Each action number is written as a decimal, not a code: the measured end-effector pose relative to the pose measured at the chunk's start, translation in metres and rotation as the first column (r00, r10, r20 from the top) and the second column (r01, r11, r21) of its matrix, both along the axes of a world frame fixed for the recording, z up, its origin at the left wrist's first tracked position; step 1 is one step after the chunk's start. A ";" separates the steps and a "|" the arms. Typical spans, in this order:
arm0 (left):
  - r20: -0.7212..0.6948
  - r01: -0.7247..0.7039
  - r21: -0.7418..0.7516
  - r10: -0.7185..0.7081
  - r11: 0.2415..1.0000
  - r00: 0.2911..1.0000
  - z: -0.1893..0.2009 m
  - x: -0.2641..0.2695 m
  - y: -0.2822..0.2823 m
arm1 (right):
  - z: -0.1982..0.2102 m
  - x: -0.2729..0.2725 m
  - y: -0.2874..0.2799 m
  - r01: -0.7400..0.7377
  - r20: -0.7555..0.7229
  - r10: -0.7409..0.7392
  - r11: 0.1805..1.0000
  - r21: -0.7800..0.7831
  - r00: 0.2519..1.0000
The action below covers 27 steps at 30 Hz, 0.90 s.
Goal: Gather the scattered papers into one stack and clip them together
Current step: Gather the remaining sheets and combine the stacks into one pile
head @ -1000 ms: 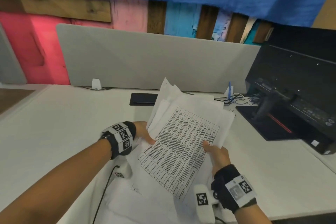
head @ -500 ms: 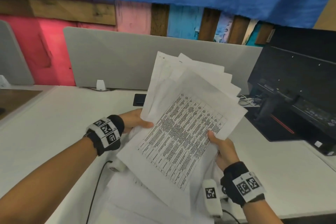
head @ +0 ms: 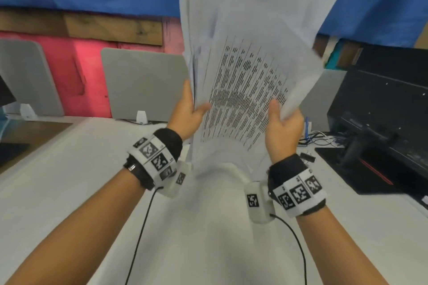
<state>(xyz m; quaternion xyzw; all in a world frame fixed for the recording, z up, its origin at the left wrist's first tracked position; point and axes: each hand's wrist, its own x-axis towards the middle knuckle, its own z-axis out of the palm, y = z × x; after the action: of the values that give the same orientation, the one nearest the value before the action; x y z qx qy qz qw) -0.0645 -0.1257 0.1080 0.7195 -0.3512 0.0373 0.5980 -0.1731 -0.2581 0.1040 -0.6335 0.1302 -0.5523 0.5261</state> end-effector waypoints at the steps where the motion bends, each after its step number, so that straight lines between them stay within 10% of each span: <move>1: -0.042 0.017 0.015 -0.016 1.000 0.999 -0.005 -0.002 0.001 | -0.008 0.001 -0.002 -0.025 -0.036 0.024 0.999 -0.024 0.999; 14: -0.198 0.115 -0.161 -0.146 0.980 0.969 0.020 0.031 0.003 | -0.006 -0.008 -0.066 -0.337 -0.117 0.344 0.938 0.080 0.931; 21: -0.276 0.036 -0.207 -0.094 0.978 0.957 0.010 0.020 -0.019 | -0.011 0.001 -0.042 -0.222 -0.206 0.274 0.944 0.242 0.939; 27: -0.161 -0.140 -0.360 0.086 0.922 0.983 0.046 -0.016 -0.045 | 0.027 0.020 -0.016 -0.039 -0.042 0.041 0.998 0.055 0.998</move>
<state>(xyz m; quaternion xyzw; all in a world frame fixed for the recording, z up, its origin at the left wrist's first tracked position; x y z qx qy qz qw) -0.0801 -0.1702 0.1543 0.6139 -0.2523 0.0859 0.7431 -0.1532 -0.2746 0.1315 -0.6335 0.1438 -0.5240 0.5509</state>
